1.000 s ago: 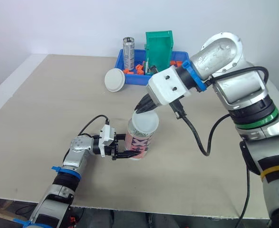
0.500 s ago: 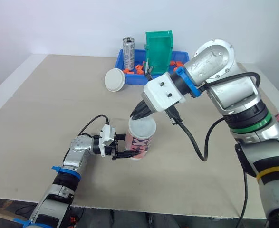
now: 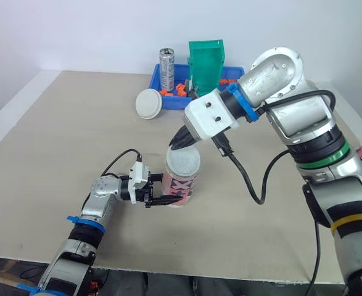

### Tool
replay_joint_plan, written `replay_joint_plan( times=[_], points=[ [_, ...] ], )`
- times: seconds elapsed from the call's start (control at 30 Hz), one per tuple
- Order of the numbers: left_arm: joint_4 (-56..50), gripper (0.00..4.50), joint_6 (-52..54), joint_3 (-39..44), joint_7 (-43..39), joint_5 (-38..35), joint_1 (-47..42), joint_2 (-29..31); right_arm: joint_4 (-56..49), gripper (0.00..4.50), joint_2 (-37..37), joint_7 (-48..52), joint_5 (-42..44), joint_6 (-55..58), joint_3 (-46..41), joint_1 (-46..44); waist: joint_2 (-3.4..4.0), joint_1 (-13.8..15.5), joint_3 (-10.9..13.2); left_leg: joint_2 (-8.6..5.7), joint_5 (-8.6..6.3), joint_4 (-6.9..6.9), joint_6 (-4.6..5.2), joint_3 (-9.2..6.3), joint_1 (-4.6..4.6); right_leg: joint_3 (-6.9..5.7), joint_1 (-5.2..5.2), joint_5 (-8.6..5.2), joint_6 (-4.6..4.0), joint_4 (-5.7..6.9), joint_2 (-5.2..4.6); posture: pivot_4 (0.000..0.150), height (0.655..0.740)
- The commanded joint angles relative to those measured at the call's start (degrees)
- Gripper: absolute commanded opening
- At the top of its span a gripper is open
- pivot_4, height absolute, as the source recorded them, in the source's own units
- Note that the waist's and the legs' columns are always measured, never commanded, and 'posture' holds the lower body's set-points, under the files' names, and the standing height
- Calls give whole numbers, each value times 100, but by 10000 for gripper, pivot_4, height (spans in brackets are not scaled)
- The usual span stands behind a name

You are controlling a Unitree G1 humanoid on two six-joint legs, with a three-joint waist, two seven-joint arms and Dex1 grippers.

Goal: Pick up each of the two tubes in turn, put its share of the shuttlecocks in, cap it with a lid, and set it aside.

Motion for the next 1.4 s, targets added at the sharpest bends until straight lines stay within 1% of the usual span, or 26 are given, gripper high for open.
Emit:
replay_joint_plan(
  times=[0.03, 0.3, 0.6, 0.67, 0.83, 0.97, 1.0, 1.03, 1.07, 1.1, 1.2, 1.27, 1.4],
  points=[
    [266, 27464, 91, -88, 60, 276, 122, 105, -53, 764, -23, 169, 21, -111, -220, -137, 0, 0, 0, 0, 0, 0, 0, 0, 0, 0, 0, 0, 0, 0, 0, 1500, 7362],
    [292, 27464, 85, -80, 46, 276, 114, 119, -473, 764, -307, 249, 265, -38, -36, 74, 0, -1, 0, 0, 0, 0, 0, 1, 0, 1, 0, 0, 0, -1, -1, 1500, 7362],
    [309, 27464, 82, -66, 39, 262, 109, 131, -590, 764, -286, 249, 151, -89, -19, 247, 0, -1, 0, 0, 0, -1, 0, -1, 0, 0, 0, -1, -1, -2, -1, 1500, 7362],
    [305, 27464, 82, -66, 39, 256, 119, 138, -630, 764, -310, 249, 73, -198, 8, 307, 0, 0, 0, 0, 0, -1, 0, -1, 0, -1, 0, -1, -2, -2, -1, 1500, 7362],
    [286, 27464, 92, -63, 62, 237, 137, 153, -674, 764, -384, 191, -472, -1123, 192, 661, -1, 2, -1, 0, 0, -2, -1, -4, 0, -5, 3, -4, 0, -3, 0, 1500, 7362],
    [257, 27464, 107, -63, 72, 221, 150, 159, -639, 12824, -177, -55, -755, -1251, 234, 762, -1, 1, -9, 0, -1, -4, -1, -8, 3, -9, 7, -5, -1, -4, 0, 1500, 7362],
    [253, 27464, 111, -62, 72, 220, 151, 158, -624, 17331, -139, -75, -779, -1242, 224, 770, -1, 1, -9, 0, 0, -4, -1, -8, 4, -9, 7, -4, -1, -4, 0, 1500, 7362],
    [248, 27464, 116, -60, 73, 219, 152, 156, -607, 18983, -91, -108, -811, -1181, 216, 772, -3, 1, -11, 0, 0, -4, 0, -8, 4, -9, 7, -2, -2, -3, 1, 1500, 7362],
    [243, 27464, 119, -57, 75, 218, 154, 154, -587, 24058, -36, -125, -796, -1110, 200, 770, -4, 0, -13, 0, 0, -3, 0, -10, 7, -10, 11, -1, -2, -4, 0, 1500, 7362],
    [240, 27464, 121, -56, 77, 216, 156, 153, -554, 25723, 37, -188, -793, -1001, 168, 751, -4, -1, -15, 0, 0, -3, 0, -10, 10, -10, 12, -1, -3, -4, 0, 1500, 7362],
    [230, 27464, 131, -49, 77, 214, 160, 148, -452, 25723, 234, -313, -710, -710, 10, 629, -3, -1, -18, 1, 0, -3, 0, -9, 13, -9, 13, 0, -6, -3, 0, 1500, 7362],
    [225, 27464, 141, -45, 72, 211, 163, 143, -357, 25723, 362, -344, -507, -419, -206, 437, -2, -1, -17, 1, 0, -4, 0, -10, 13, -10, 12, 1, -8, -3, 1, 1500, 7362],
    [222, 27464, 134, -43, 78, 211, 171, 135, -197, 25723, 266, -60, 153, 259, -721, 41, 0, 0, -15, 2, 1, -4, 1, -11, 6, -10, 7, 4, -10, -2, 1, 1500, 7362]
  ],
)
